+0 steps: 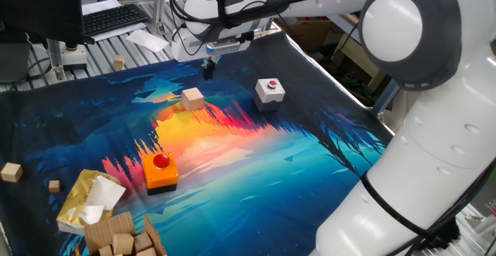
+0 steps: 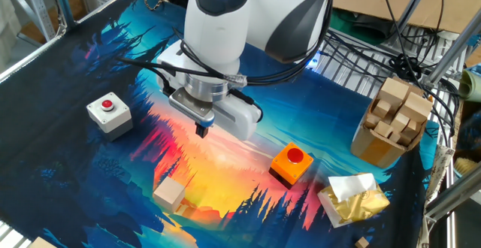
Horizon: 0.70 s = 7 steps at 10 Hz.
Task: Pick up one small block
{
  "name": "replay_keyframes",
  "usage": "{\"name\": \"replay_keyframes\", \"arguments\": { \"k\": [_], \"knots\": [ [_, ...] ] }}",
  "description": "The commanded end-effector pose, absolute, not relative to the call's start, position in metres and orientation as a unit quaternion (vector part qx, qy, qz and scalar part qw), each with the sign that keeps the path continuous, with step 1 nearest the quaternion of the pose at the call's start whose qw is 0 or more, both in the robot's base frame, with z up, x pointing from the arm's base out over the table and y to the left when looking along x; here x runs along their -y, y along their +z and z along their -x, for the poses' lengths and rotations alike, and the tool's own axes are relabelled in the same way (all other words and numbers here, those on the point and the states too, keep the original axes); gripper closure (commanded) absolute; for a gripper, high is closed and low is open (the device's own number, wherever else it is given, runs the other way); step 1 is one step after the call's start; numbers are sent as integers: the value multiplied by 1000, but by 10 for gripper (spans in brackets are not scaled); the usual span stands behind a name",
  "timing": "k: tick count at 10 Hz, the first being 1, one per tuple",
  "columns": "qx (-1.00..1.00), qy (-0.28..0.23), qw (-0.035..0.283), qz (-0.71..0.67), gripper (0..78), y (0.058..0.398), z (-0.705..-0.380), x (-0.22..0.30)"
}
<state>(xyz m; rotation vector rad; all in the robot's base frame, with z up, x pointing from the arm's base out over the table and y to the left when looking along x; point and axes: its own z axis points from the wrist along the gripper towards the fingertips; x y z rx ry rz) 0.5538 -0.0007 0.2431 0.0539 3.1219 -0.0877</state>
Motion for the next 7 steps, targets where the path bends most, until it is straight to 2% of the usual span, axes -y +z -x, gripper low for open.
{"name": "replay_keyframes", "arguments": {
  "k": [1,7],
  "knots": [
    [-999,-30,11,-18,776,244,-555,1],
    [-999,-31,8,-38,776,244,-555,1]
  ]
}}
